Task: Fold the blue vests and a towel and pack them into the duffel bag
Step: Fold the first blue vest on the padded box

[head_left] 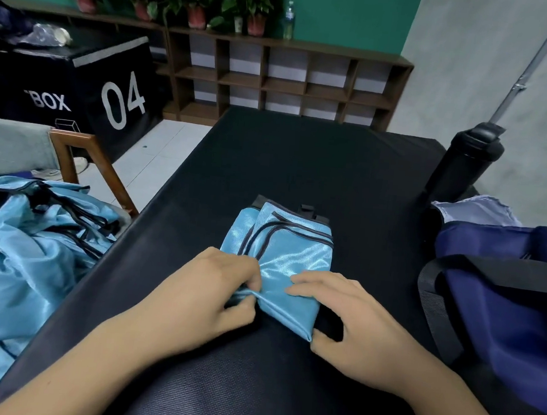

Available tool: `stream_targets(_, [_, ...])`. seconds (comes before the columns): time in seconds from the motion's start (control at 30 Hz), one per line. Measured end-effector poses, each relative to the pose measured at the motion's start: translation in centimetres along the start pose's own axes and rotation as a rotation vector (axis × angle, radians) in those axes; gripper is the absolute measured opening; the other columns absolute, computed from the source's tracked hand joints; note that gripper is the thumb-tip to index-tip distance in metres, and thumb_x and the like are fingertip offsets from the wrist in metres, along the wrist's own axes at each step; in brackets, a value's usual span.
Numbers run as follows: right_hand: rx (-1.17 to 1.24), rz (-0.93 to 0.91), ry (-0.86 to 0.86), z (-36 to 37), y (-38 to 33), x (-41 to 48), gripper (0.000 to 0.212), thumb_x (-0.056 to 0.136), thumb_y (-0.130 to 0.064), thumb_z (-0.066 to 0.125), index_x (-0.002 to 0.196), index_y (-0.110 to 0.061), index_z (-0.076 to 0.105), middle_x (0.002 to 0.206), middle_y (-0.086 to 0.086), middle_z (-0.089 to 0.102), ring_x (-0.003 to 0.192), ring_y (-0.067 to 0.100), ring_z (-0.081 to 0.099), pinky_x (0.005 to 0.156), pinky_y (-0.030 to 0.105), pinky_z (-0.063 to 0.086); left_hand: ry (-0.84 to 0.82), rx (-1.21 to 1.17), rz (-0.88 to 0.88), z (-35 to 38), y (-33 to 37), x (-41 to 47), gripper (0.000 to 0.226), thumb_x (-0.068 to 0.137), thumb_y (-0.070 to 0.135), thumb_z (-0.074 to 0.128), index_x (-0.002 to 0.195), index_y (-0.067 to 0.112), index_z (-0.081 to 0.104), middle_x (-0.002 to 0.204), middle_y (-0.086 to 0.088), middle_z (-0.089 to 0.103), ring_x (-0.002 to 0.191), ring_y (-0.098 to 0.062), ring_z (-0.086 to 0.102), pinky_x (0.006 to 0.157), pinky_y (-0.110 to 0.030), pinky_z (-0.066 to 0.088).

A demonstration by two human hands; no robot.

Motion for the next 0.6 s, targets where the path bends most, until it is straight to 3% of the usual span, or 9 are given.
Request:
stream_targets(0.13, [-0.007,0.040,0.020,-0.2,0.3,0.2,0.053,0.091,-0.067,0.068,0.140,-0.050,0.057,0.146,-0.036,0.049,0.139,0.001,0.045,0.116,0.026,0.034,0.082,-0.126,-0.069,-1.1,0.0,-0.2,0.013,0.096,0.028,0.063,0.092,0.035,0.052,0.083,0.012,0.062,0.082,-0.016,0.057,0.071,-0.023,0.045])
stream_targets(0.2, [0.064,0.059,0.117,-1.0,0.3,0.5,0.036,0.100,-0.063,0.060,0.121,-0.036,0.068,0.124,-0.020,0.066,0.118,0.008,0.060,0.105,0.034,0.044,0.084,-0.175,-0.070,-1.0,0.3,-0.2,0.013,0.099,0.029,0.063,0.096,0.036,0.052,0.084,0.011,0.061,0.079,-0.016,0.057,0.068,-0.028,0.047])
stream_targets(0.27, [0.217,0.105,0.205,-2.0,0.6,0.5,0.040,0.108,-0.057,0.050,0.106,-0.021,0.070,0.103,-0.002,0.072,0.098,0.019,0.067,0.092,0.047,0.052,0.085,-0.216,-0.078,-1.1,0.6,-0.3,0.015,0.098,0.036,0.067,0.103,0.038,0.053,0.083,0.009,0.062,0.074,-0.016,0.057,0.066,-0.031,0.048])
stream_targets(0.3, [0.307,0.136,0.251,-2.5,0.9,0.4,0.040,0.110,-0.053,0.050,0.102,-0.020,0.071,0.098,0.002,0.073,0.092,0.023,0.068,0.087,0.047,0.054,0.072,-0.238,-0.091,-1.2,0.6,-0.3,0.023,0.095,0.040,0.072,0.109,0.040,0.053,0.084,0.008,0.063,0.074,-0.016,0.058,0.066,-0.031,0.050])
stream_targets(0.37, [0.420,0.208,0.355,-3.5,1.6,-0.2,0.034,0.109,-0.046,0.054,0.083,-0.029,0.067,0.077,-0.003,0.067,0.073,0.024,0.059,0.070,0.041,0.052,0.030,-0.314,-0.140,-1.4,0.4,-0.5,0.046,0.088,0.044,0.081,0.124,0.044,0.052,0.090,0.007,0.068,0.078,-0.018,0.063,0.072,-0.032,0.053])
stream_targets(0.43, [0.424,0.256,0.428,-4.0,2.0,-0.5,0.039,0.108,-0.047,0.055,0.072,-0.033,0.054,0.064,-0.005,0.048,0.062,0.019,0.043,0.060,0.040,0.043,-0.002,-0.391,-0.201,-1.4,0.0,-0.5,0.054,0.088,0.040,0.085,0.130,0.042,0.052,0.096,0.006,0.072,0.081,-0.019,0.066,0.077,-0.035,0.054])
stream_targets(0.53, [0.397,0.264,0.420,-3.7,1.8,-0.4,0.045,0.108,-0.058,0.050,0.089,-0.017,0.057,0.079,0.018,0.059,0.072,0.036,0.053,0.067,0.049,0.051,0.039,-0.546,-0.319,-0.8,-1.9,-0.3,0.019,0.094,0.029,0.082,0.103,0.028,0.065,0.086,0.008,0.070,0.074,-0.013,0.062,0.074,-0.036,0.051])
stream_targets(0.6, [0.384,0.294,0.449,-3.8,2.0,-0.5,0.048,0.108,-0.053,0.052,0.085,-0.012,0.046,0.073,0.016,0.049,0.064,0.027,0.043,0.061,0.043,0.044,0.042,-0.648,-0.407,0.3,-3.3,-0.3,0.018,0.099,0.029,0.076,0.088,0.019,0.065,0.079,0.002,0.063,0.073,-0.010,0.056,0.076,-0.038,0.045])
Point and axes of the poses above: each hand's wrist, its own x-axis towards the middle knuckle, its own z-axis out of the palm, y = z × x, the point moved 10 cm from there along x, towards the middle knuckle
